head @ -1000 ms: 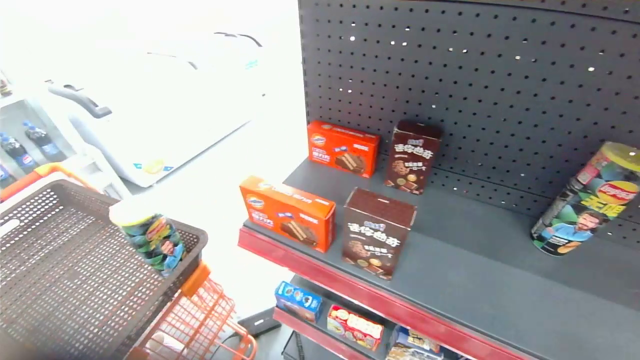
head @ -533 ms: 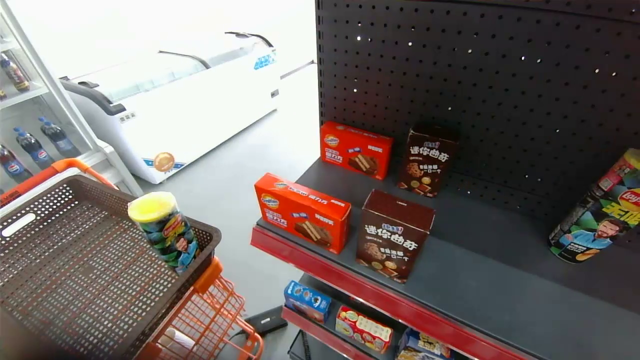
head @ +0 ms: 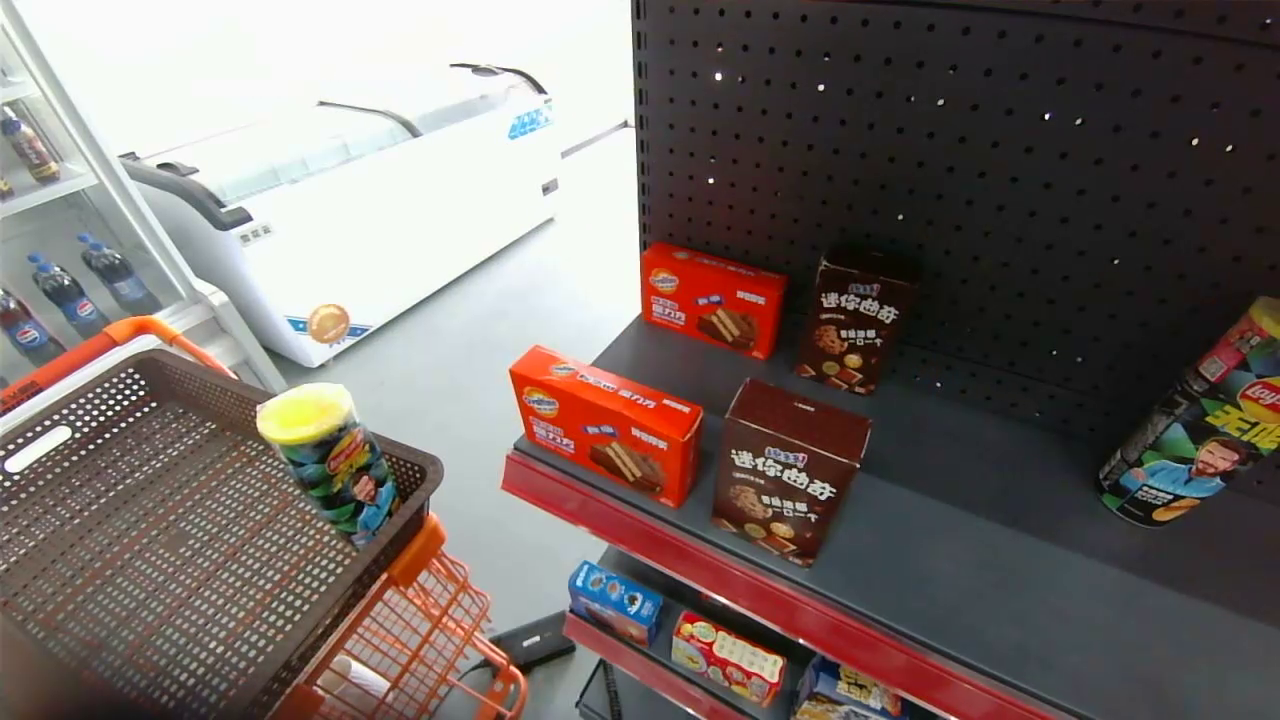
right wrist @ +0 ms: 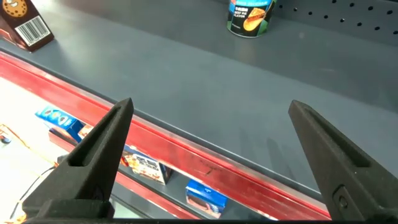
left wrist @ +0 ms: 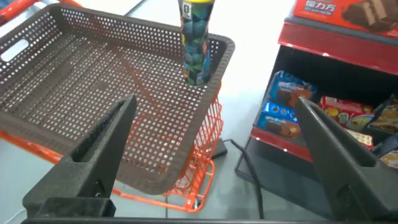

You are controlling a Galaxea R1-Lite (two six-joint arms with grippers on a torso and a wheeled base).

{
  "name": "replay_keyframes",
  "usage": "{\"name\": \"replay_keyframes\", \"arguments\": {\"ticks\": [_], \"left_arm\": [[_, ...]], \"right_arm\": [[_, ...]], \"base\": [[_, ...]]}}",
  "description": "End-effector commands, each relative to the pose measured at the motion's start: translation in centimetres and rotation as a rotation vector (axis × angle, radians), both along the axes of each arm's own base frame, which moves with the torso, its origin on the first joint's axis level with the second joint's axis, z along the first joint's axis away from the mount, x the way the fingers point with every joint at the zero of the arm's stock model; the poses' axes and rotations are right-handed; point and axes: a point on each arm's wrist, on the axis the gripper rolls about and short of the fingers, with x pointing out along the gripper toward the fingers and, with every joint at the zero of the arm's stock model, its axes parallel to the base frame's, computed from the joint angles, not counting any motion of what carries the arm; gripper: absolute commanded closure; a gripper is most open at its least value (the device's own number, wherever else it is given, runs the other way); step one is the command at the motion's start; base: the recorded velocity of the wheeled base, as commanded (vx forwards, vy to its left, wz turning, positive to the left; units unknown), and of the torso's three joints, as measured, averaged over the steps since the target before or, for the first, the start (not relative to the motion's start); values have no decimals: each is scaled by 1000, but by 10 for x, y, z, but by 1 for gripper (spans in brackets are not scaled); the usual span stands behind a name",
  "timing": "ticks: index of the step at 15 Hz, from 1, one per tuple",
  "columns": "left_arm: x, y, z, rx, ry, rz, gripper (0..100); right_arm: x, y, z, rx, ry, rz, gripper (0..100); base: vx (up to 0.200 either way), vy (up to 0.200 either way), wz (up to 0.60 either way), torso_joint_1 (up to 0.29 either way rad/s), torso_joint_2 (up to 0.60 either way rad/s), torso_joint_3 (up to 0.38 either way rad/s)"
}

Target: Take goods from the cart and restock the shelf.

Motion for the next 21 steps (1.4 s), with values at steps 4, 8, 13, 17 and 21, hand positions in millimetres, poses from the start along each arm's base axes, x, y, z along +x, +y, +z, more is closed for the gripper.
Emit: {"name": "replay_keyframes", "arguments": {"ticks": [4,8,13,17,21], "left_arm": [[59,1,27,-7,312,44,0],[76,3,6,-9,450,77,0],[130,12,2,-21,378,119,0],[178,16,-12,-17,382,109,0],[227,18,-31,-5,308,97,0]], "right_arm": [[0,0,0,0,-1,0,0],[0,0,0,0,-1,0,0],[0,0,0,0,-1,0,0],[0,0,0,0,-1,0,0],[0,0,0,0,-1,0,0]], "base": [[0,0,0,0,0,0],[0,0,0,0,0,0],[0,0,0,0,0,0],[0,0,0,0,0,0],[0,0,0,0,0,0]]}}
